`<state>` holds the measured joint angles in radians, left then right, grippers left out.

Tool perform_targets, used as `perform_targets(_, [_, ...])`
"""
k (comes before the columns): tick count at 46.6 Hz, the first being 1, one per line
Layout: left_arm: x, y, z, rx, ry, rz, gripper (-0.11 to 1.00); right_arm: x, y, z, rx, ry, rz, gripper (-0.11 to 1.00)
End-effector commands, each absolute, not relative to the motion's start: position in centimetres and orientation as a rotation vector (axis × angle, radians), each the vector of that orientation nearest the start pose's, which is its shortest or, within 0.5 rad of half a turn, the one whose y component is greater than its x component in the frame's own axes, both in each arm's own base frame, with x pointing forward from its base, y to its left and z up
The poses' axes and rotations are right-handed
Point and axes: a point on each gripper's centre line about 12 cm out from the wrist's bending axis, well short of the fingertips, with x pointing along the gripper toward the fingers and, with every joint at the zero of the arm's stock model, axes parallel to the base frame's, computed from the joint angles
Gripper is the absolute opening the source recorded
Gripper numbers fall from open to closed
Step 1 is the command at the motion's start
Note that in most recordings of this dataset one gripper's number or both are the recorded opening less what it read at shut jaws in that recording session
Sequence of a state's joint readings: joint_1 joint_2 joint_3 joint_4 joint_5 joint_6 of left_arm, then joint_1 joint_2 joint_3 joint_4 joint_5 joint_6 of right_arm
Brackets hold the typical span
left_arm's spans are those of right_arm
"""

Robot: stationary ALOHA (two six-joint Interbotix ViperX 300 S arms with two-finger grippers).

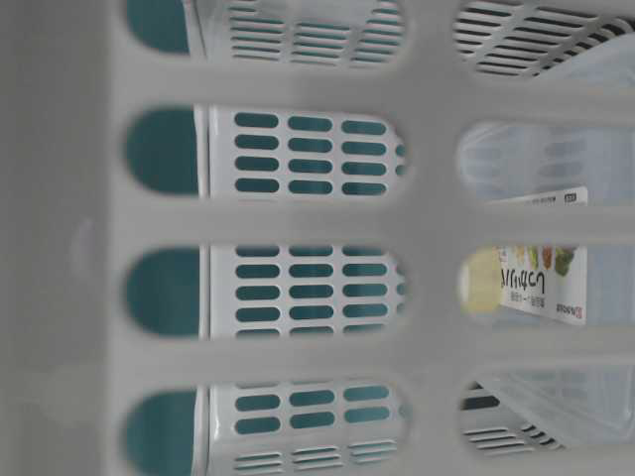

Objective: Pick up the tape dispenser from the shopping basket with the left arm.
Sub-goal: 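Lift the gripped tape dispenser upward with the left gripper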

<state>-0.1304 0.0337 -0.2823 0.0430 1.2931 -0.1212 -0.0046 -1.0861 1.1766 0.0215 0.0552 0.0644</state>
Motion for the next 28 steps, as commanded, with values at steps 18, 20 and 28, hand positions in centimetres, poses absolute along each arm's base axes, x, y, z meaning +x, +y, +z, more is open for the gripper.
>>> perform_targets(18, [41.6, -5.0, 40.4, -0.01, 1.019, -0.026, 0.3, 17.8, -0.1, 27.9, 0.086, 0.133, -0.009, 0.76])
perform_targets(20, [41.7, -5.0, 39.7, -0.007, 1.031, -0.024, 0.3, 17.8, -0.1, 27.9, 0.086, 0.133, -0.011, 0.76])
perform_targets(28, [42.2, -5.4, 36.7, -0.002, 1.06, -0.03, 0.3, 17.8, -0.1, 27.6, 0.088, 0.138, -0.011, 0.76])
